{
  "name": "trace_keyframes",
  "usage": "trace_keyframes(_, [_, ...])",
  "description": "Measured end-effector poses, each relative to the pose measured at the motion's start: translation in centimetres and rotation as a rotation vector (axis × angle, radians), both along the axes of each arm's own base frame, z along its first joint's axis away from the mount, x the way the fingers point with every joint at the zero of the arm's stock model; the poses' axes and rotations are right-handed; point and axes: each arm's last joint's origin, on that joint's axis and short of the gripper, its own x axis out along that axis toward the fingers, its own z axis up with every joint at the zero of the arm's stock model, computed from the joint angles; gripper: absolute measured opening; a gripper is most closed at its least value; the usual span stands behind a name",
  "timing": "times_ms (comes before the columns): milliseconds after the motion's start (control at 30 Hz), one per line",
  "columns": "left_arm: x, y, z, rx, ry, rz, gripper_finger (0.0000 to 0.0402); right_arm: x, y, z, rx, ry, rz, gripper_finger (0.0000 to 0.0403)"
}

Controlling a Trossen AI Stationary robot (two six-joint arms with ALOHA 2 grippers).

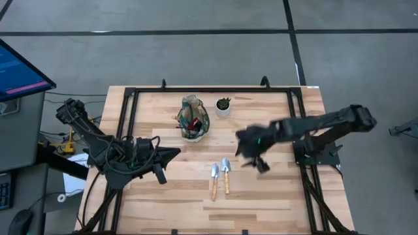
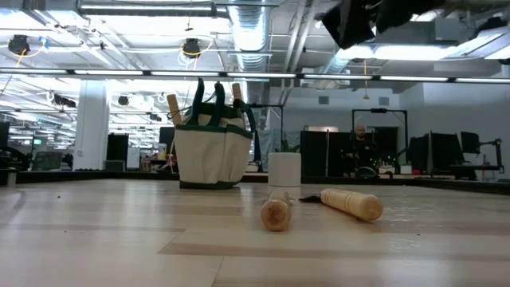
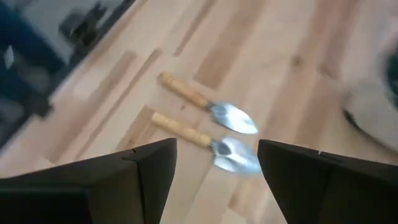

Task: Pick & Place Garden tools in Gardening bag
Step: Put the right light brown trowel into the pocket of the white gardening bag

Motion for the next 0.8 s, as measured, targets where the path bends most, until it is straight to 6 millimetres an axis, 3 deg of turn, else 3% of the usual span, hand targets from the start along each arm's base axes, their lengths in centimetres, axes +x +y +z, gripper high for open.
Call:
trace_keyframes(133, [-0.2,-0.3,0.0,0.010,0.005,-0.014,0.0003,1.7,4.3,-2.6,-0.142,-0.033,0.150,0.0218])
trace_keyframes(300, [-0.6,-0.8,0.0,0.020,0.009,-0.041,0.0013,4.2,7.0,-5.7,-0.138,-0.023,0.271,0.0218])
trace_keyframes(600, [-1.3,-1.6,0.0,0.017,0.006,-0.082,0.0041,6.5,8.0,-11.5,-0.315,0.174,0.414,0.0218])
trace_keyframes(800, [-1.6,-1.8,0.0,0.017,0.006,-0.095,0.0050,8.2,8.1,-13.3,-0.361,0.197,0.423,0.0218])
